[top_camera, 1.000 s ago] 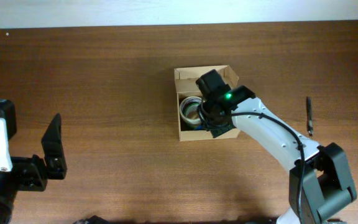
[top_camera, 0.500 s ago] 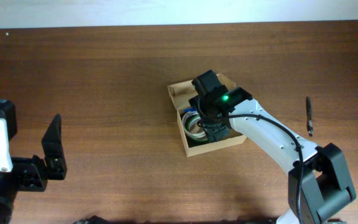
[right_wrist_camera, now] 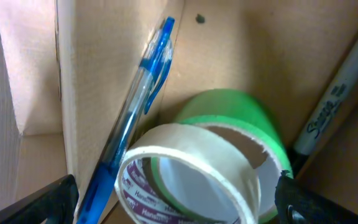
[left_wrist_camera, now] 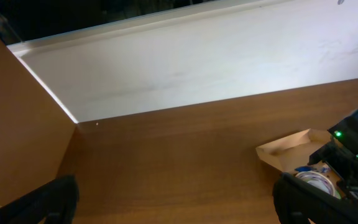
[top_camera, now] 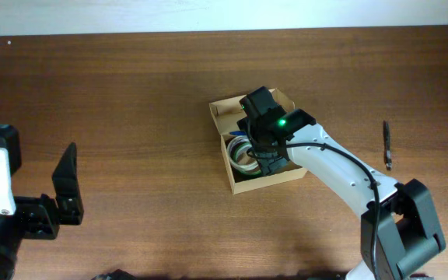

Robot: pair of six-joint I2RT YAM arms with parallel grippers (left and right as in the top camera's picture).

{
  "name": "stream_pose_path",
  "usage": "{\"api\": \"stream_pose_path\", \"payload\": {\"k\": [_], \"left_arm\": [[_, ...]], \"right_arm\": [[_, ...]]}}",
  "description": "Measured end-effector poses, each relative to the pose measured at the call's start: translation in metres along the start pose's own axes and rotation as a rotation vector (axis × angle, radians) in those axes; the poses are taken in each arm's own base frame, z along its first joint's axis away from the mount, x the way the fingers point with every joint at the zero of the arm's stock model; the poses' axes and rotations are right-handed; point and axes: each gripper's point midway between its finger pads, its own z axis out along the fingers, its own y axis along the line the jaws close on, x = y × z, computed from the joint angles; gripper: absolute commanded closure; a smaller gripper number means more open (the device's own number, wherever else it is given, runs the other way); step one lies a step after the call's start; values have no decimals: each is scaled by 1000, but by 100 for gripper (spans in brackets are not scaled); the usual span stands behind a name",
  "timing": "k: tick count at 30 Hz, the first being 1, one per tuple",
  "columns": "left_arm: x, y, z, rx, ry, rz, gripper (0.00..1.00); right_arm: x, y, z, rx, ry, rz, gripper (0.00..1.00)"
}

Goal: Pack container
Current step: 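Lower the blue pen into the box and open the right gripper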

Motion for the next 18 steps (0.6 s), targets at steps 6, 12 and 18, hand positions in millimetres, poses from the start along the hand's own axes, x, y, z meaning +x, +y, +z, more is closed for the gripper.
{"api": "stream_pose_path", "payload": {"k": [6,12,18], "left_arm": [[0,0,0,0,0,0,1],[0,0,0,0,1,0,1],[4,0,0,0,15,8,1]], "right_arm": [[-16,4,-1,-16,-95,-62,12],[-20,24,-14,-55,-116,-241,16],[-28,54,-72,-88,-153,-477,16]]}}
